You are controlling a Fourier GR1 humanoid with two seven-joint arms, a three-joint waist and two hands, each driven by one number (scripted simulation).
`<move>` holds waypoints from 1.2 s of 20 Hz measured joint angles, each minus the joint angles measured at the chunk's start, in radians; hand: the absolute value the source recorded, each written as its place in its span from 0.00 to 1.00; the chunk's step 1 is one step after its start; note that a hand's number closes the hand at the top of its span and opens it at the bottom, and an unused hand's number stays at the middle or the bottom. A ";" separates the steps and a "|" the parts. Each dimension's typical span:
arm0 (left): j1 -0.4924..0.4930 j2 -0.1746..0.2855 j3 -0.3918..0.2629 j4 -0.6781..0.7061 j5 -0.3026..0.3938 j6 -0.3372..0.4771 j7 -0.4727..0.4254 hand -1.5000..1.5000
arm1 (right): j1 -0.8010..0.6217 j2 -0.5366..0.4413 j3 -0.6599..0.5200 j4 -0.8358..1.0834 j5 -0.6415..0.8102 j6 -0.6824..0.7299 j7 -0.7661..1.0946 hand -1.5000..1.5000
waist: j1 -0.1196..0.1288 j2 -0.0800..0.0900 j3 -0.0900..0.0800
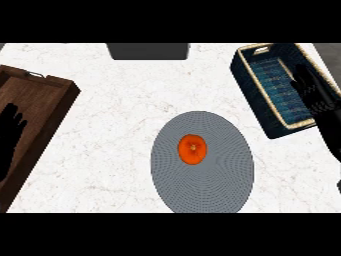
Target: Pick the squash from the placemat and place it in the basket
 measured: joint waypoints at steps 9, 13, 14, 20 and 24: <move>-0.034 -0.131 -0.104 -0.160 -0.072 0.053 -0.111 0.50 | 0.062 0.228 0.187 -0.150 0.323 -0.387 0.074 0.00 | 0.014 0.001 0.022; -0.047 -0.175 -0.153 -0.191 -0.094 0.066 -0.123 0.50 | 0.054 0.367 0.321 -0.057 0.551 -0.572 0.133 0.00 | 0.034 0.007 0.022; -0.042 -0.181 -0.163 -0.199 -0.099 0.069 -0.125 0.50 | 0.053 0.396 0.338 -0.032 0.605 -0.625 0.158 0.00 | 0.037 0.007 0.022; -0.028 -0.191 -0.170 -0.216 -0.113 0.087 -0.131 0.50 | 0.073 0.460 0.309 0.108 0.922 -0.789 0.374 0.00 | 0.010 0.002 0.015; -0.010 -0.191 -0.171 -0.225 -0.124 0.099 -0.135 0.50 | 0.099 0.466 0.271 0.162 1.089 -0.741 0.542 0.00 | -0.008 -0.003 0.010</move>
